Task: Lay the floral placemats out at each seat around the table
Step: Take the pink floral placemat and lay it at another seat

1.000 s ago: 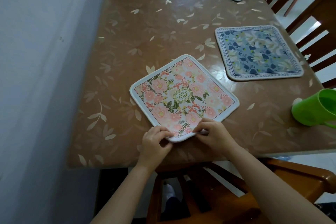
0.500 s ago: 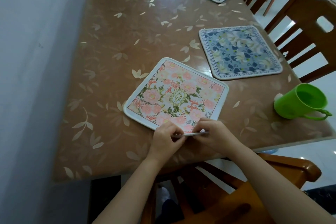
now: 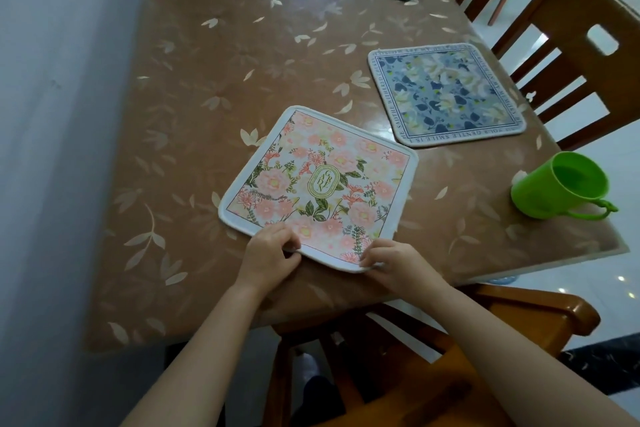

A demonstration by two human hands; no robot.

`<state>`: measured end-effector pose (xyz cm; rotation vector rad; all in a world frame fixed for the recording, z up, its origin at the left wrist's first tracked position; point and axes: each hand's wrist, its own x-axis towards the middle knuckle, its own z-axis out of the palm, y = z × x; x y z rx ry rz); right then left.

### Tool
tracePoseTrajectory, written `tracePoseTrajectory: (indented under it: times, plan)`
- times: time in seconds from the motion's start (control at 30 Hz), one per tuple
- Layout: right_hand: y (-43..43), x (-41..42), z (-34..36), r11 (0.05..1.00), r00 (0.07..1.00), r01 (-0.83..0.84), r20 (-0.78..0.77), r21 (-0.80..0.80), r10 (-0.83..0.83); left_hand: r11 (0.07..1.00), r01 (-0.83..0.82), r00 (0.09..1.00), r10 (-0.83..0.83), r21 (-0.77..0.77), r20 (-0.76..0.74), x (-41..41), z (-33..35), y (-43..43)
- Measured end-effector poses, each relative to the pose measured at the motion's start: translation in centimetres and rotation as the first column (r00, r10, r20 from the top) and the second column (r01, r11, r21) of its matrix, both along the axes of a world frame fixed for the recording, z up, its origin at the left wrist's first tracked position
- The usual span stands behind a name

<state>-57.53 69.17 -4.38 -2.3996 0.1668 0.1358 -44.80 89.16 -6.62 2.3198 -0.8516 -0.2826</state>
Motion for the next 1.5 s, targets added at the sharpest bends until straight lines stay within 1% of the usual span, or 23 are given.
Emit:
tracePoseTrajectory:
  times: [0.1,0.2,0.27,0.4,0.6,0.73,0.83,0.97,1.03,1.1,1.17,1.23,1.4,1.5]
  plan:
    - [0.1,0.8,-0.4,1.0,0.999,-0.022,0.036,-0.022,0.023,0.998,-0.062,0.998,0.062,0.001,-0.014,-0.3,-0.3,1.1]
    - [-0.2,1.9,-0.7,0.999,0.997,0.007,0.072,-0.04,-0.005,0.993,-0.119,0.992,0.119,-0.008,-0.037,-1.2,-0.7,1.8]
    - [-0.7,2.5,-0.7,0.998,0.996,0.025,0.083,-0.052,-0.021,0.992,-0.127,0.991,0.126,-0.015,-0.035,-1.7,-0.8,1.6]
    - [-1.4,2.8,-0.5,0.997,0.998,0.017,0.065,-0.08,-0.012,0.995,-0.099,0.995,0.099,0.006,0.023,-2.2,-1.0,1.7]
    - [-2.6,1.9,-0.4,0.995,0.999,0.034,0.033,-0.09,-0.031,0.988,-0.153,0.986,0.15,0.03,0.075,-2.5,-1.4,3.9]
    - [-3.5,0.9,-0.6,0.994,0.997,0.068,0.033,-0.087,-0.065,0.983,-0.176,0.982,0.172,0.049,0.082,-2.5,-1.5,4.0]
    - [-4.0,0.6,-0.8,0.99,0.997,0.079,0.012,-0.12,-0.078,0.985,-0.167,0.983,0.163,0.038,0.079,-2.8,-1.4,3.6]
    - [-3.4,0.1,-0.9,0.976,1.0,-0.002,0.019,-0.219,0.007,0.986,-0.166,0.983,0.163,0.028,0.082,-3.3,-1.3,3.5]
    - [-2.8,0.0,-1.0,0.971,0.999,-0.051,0.004,-0.233,0.054,0.985,-0.17,0.982,0.167,0.027,0.086,-3.4,-1.2,3.5]
    - [-2.0,0.3,-1.4,0.975,0.999,-0.042,0.013,-0.22,0.046,0.983,-0.183,0.98,0.18,0.031,0.085,-3.5,-1.2,3.4]
    - [-1.3,0.7,-1.7,0.982,0.999,0.011,0.035,-0.188,-0.004,0.979,-0.203,0.976,0.199,0.034,0.084,-3.6,-1.1,3.3]
    - [-1.0,0.8,-2.0,0.981,0.998,0.032,0.062,-0.19,-0.021,0.974,-0.223,0.972,0.219,0.032,0.08,-3.8,-1.1,3.2]
    - [-0.8,0.6,-2.3,0.977,0.992,-0.007,0.121,-0.214,0.034,0.963,-0.267,0.962,0.264,0.032,0.069,-4.1,-1.1,2.8]
    - [-0.4,0.7,-2.4,0.975,0.991,-0.024,0.124,-0.222,0.053,0.958,-0.285,0.958,0.283,0.031,0.054,-4.1,-1.1,2.7]
